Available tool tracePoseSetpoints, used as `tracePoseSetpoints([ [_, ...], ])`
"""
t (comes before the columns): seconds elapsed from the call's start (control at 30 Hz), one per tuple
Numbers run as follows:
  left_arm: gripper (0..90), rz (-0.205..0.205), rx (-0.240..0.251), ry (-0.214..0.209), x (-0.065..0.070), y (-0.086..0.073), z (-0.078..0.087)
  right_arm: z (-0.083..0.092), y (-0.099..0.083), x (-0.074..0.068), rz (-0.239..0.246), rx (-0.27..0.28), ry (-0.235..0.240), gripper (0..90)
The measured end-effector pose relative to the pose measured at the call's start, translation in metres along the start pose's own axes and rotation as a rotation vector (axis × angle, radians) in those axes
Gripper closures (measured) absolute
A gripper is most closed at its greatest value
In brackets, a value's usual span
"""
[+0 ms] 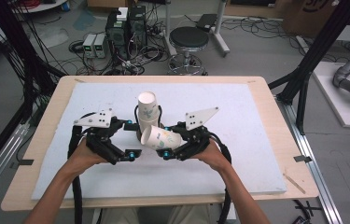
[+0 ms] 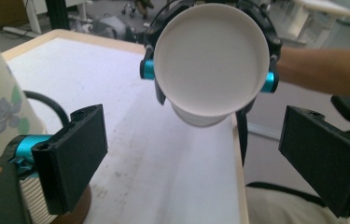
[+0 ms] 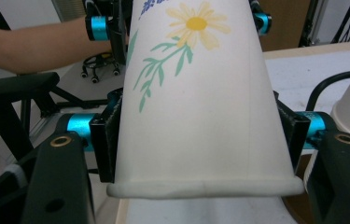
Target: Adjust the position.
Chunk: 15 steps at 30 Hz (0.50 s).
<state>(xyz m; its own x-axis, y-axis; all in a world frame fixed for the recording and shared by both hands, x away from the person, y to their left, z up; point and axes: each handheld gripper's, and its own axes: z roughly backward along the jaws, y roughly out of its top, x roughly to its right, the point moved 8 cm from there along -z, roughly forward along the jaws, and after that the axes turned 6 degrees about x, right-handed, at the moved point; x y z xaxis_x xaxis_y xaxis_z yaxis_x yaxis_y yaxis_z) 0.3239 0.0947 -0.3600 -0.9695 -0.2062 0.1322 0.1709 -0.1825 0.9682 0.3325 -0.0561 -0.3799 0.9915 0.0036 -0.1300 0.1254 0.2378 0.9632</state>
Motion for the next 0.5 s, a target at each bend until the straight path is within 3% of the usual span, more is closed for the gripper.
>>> tracePoseSetpoints([
  [0.23, 8.1, -0.019, -0.1, 0.011, -0.0012, -0.0024, 0.0046, 0.0031, -0.0002, 0.0004, 0.012, -0.061, -0.019, 34.3],
  [0.33, 8.5, -0.02, -0.179, 0.012, -0.0024, -0.0051, 0.0063, 0.0056, -0.0008, 0.0004, 0.013, -0.09, -0.027, 34.3],
  [0.43, 8.7, -0.047, -0.263, 0.019, -0.0034, -0.008, 0.0072, 0.0072, -0.0027, 0.0002, 0.017, -0.141, -0.041, 34.2],
  [0.5, 9.2, -0.048, -0.296, 0.026, -0.0037, -0.009, 0.0073, 0.0076, -0.0023, 0.0002, 0.025, -0.169, -0.041, 34.2],
])
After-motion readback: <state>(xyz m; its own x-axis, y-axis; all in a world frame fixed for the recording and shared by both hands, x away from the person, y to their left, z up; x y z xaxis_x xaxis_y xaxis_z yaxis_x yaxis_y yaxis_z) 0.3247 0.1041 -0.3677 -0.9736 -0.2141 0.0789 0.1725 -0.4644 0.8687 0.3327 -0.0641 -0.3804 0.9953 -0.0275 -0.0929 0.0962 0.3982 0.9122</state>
